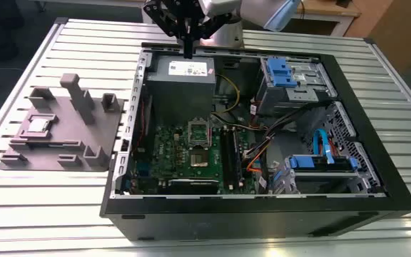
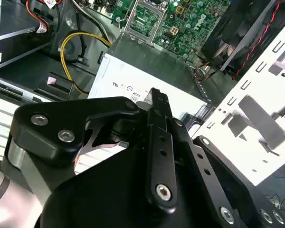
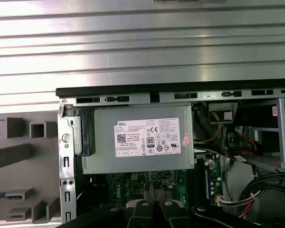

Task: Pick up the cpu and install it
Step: 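Reach for the cpu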

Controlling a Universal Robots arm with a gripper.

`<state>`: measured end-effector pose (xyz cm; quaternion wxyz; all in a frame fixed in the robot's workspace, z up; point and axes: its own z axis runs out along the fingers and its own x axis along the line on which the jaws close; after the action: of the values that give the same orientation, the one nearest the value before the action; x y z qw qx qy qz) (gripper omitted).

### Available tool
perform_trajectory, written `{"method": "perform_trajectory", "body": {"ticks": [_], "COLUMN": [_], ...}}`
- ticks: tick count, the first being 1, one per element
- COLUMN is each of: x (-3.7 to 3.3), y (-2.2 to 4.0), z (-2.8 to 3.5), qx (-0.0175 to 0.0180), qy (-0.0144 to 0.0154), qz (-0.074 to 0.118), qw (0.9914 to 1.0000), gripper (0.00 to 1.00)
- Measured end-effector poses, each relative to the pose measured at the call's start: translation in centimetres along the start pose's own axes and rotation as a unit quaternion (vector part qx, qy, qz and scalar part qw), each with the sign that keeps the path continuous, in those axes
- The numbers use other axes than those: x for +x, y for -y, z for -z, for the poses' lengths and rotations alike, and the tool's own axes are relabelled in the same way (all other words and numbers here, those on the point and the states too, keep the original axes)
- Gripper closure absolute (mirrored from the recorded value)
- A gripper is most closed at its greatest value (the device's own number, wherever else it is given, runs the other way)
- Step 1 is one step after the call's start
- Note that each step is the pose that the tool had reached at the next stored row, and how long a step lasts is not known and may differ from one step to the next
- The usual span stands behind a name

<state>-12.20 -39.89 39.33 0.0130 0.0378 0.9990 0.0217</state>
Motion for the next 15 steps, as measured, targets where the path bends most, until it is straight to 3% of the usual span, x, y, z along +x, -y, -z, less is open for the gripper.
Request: {"method": "perform_trajectory", "body": {"ticks": [15], "x": [0.14], "y": [0.01], "z": [-0.02], "qx": [0.0000], "qy": [0.0000], "qz": [0.000], "qw": [1.00000], "gripper": [0.89]}}
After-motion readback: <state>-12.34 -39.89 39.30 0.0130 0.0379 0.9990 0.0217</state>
